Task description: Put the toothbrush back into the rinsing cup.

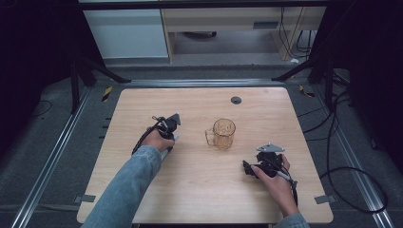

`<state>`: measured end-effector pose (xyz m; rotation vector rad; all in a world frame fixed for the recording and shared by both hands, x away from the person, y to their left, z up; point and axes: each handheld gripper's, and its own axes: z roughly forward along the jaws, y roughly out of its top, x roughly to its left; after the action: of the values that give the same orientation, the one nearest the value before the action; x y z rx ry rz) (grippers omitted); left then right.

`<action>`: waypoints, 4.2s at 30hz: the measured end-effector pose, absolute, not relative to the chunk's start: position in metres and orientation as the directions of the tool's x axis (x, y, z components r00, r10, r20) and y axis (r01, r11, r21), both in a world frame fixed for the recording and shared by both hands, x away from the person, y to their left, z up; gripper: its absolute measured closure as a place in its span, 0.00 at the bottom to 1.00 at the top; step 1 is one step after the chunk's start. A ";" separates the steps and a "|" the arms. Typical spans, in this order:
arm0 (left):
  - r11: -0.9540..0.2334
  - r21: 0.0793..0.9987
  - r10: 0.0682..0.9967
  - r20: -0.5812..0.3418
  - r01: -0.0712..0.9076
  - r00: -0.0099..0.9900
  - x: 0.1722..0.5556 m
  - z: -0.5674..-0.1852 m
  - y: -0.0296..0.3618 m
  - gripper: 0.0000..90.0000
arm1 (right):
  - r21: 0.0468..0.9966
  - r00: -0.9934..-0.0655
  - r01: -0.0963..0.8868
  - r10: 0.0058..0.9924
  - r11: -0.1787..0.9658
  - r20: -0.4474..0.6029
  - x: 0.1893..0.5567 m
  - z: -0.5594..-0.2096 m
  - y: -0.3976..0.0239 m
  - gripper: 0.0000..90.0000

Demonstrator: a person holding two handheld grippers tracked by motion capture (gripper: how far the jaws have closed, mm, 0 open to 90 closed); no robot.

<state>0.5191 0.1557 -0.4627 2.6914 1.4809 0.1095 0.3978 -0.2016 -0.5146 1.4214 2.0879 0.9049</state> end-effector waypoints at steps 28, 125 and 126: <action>-0.431 0.512 0.847 -0.055 0.743 0.529 0.504 -0.393 0.175 0.88 | 0.732 -0.382 0.628 0.924 0.263 -0.003 0.398 -0.515 -0.203 0.04; -0.214 0.947 0.796 0.027 0.240 0.605 0.461 -0.335 0.085 0.88 | 0.730 -0.434 0.615 0.901 0.298 -0.002 0.393 -0.515 -0.226 0.04; -0.212 0.949 0.795 0.029 0.233 0.606 0.461 -0.334 0.085 0.88 | 0.731 -0.433 0.614 0.901 0.298 -0.003 0.393 -0.515 -0.227 0.04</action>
<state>0.4607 0.0853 -0.3344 1.7507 0.8439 0.6478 0.3929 -0.2270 -0.5147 1.3538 2.1561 0.9336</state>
